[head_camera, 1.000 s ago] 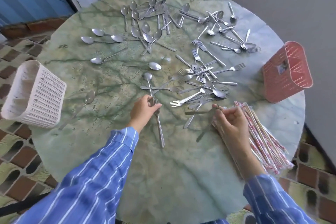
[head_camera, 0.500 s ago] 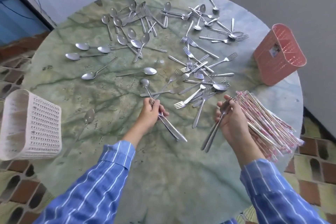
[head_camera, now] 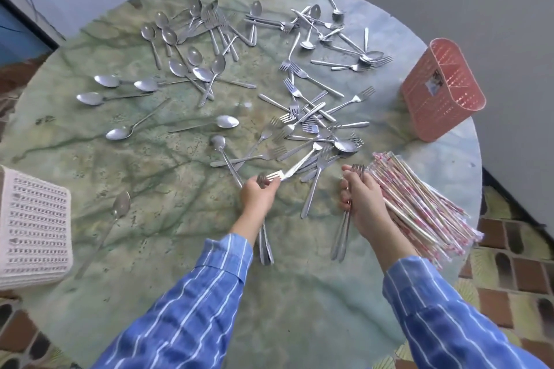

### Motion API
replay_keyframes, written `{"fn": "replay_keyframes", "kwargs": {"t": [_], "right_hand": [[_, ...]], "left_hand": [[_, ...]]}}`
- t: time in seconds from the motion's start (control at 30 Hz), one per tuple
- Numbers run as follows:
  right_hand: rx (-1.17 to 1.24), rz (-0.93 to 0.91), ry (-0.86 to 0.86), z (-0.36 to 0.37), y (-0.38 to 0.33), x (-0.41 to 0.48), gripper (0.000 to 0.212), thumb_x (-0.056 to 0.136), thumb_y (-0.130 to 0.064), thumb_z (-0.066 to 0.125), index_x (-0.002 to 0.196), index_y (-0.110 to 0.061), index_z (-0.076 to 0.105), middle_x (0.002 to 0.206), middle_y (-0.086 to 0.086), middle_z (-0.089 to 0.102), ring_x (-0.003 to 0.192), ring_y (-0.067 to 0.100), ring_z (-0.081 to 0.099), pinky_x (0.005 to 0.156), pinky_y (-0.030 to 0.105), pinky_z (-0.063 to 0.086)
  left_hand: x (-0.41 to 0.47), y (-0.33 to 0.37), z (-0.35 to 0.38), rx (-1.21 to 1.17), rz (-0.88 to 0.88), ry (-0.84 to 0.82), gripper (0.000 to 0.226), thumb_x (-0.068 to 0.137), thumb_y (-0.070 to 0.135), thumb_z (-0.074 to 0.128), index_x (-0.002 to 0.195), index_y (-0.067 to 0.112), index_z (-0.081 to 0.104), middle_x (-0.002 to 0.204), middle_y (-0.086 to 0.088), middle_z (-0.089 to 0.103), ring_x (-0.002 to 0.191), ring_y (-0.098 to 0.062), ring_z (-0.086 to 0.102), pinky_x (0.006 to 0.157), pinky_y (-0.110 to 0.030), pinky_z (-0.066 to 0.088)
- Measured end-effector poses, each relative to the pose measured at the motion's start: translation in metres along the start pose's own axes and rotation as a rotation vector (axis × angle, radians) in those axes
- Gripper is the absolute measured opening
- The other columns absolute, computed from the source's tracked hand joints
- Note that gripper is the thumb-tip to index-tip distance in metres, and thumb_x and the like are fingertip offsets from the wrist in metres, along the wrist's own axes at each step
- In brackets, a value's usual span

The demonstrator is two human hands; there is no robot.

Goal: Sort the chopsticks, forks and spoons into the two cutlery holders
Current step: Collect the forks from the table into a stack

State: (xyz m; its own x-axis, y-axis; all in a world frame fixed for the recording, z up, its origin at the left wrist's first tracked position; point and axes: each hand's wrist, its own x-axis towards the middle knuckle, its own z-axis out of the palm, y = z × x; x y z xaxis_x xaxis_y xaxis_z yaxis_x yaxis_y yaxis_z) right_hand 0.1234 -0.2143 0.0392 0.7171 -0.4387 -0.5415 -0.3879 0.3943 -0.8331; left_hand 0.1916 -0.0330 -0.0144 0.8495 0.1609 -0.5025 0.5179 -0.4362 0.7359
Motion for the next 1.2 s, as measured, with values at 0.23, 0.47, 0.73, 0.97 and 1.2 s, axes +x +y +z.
{"fn": "replay_keyframes", "kwargs": {"t": [0.23, 0.47, 0.73, 0.97, 1.2], "right_hand": [[-0.525, -0.139, 0.094, 0.009, -0.001, 0.065, 0.018, 0.081, -0.035, 0.064, 0.077, -0.019, 0.056, 0.063, -0.001, 0.053, 0.059, 0.021, 0.050, 0.060, 0.038, 0.044], [-0.766, -0.066, 0.100, 0.028, 0.001, 0.106, 0.028, 0.085, -0.035, 0.067, 0.096, -0.011, 0.061, 0.093, 0.009, 0.067, 0.089, 0.028, 0.063, 0.076, 0.032, 0.048], [-0.511, -0.062, -0.029, 0.014, -0.001, 0.075, 0.016, 0.101, -0.032, 0.044, 0.097, -0.017, 0.045, 0.094, 0.004, 0.069, 0.050, 0.012, 0.047, 0.050, 0.034, 0.038], [-0.280, -0.291, -0.001, -0.012, -0.015, 0.048, 0.020, 0.103, -0.027, 0.041, 0.118, -0.027, 0.054, 0.083, 0.000, 0.069, 0.065, 0.013, 0.052, 0.064, 0.034, 0.047], [-0.198, -0.225, 0.052, -0.008, -0.038, 0.049, 0.022, 0.105, -0.019, 0.035, 0.098, -0.012, 0.054, 0.070, -0.001, 0.065, 0.065, 0.012, 0.058, 0.069, 0.027, 0.044]], "left_hand": [[0.016, 0.000, -0.030, -0.214, 0.161, 0.199, 0.017, 0.099, 0.030, 0.046, 0.088, 0.017, 0.043, 0.082, -0.001, 0.059, 0.074, -0.027, 0.063, 0.068, -0.032, 0.042], [0.026, 0.034, -0.064, -0.584, 0.367, 0.123, 0.018, 0.105, 0.015, 0.032, 0.088, 0.019, 0.034, 0.080, -0.010, 0.064, 0.073, -0.018, 0.067, 0.066, -0.027, 0.057], [0.062, 0.069, -0.052, -0.017, 0.365, 0.000, 0.022, 0.091, 0.034, 0.063, 0.074, 0.022, 0.055, 0.060, 0.008, 0.046, 0.053, -0.007, 0.042, 0.058, -0.025, 0.038], [0.075, 0.077, -0.015, 0.564, 0.382, -0.184, 0.039, 0.068, 0.034, 0.084, 0.101, 0.022, 0.067, 0.075, 0.004, 0.055, 0.079, -0.017, 0.056, 0.065, -0.025, 0.035], [0.087, 0.073, -0.009, 0.680, 0.478, -0.221, 0.029, 0.067, 0.030, 0.085, 0.079, 0.020, 0.060, 0.088, 0.002, 0.048, 0.086, -0.021, 0.055, 0.077, -0.029, 0.044]]}}
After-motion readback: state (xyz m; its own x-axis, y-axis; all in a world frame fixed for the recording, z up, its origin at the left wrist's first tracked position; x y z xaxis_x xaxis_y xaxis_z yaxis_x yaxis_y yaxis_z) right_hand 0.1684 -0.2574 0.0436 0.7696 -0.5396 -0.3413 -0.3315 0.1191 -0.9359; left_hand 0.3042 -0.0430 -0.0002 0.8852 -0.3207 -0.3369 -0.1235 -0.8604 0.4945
